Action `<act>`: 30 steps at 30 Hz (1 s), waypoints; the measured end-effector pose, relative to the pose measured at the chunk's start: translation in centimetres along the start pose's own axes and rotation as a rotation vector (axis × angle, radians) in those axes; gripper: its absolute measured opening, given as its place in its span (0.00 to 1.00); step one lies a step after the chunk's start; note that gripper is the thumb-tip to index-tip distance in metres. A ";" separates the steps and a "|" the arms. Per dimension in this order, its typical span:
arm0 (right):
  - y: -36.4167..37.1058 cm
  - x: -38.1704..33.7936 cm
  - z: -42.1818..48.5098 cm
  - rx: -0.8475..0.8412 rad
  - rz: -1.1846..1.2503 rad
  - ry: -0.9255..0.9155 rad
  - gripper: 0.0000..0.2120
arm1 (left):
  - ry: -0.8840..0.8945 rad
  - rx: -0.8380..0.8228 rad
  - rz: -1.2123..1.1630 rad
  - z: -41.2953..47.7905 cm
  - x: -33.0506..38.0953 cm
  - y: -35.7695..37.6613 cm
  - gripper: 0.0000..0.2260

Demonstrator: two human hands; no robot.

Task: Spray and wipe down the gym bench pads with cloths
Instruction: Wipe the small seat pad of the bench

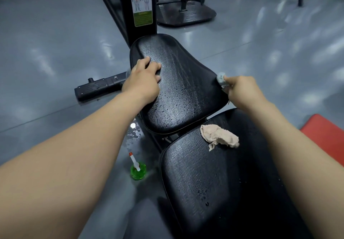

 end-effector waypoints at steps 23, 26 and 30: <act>1.0 -2.8 -3.5 -0.017 0.011 -0.128 0.10 | -0.006 0.023 -0.011 -0.2 0.1 0.2 0.18; 0.3 -1.9 -1.9 0.011 0.085 -0.010 0.13 | -0.005 0.004 -0.012 -0.3 0.2 0.0 0.19; 0.6 -3.4 -2.6 0.051 0.054 -0.025 0.11 | -0.006 0.007 -0.012 -0.3 0.3 0.1 0.19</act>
Point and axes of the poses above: each hand's wrist, its own z-axis towards the middle knuckle, its own y-axis out of the palm, x = y × z, the point moved 3 cm from there along z, towards the middle knuckle, and after that the axes turned 2 degrees about -z, right-handed, at the moved point
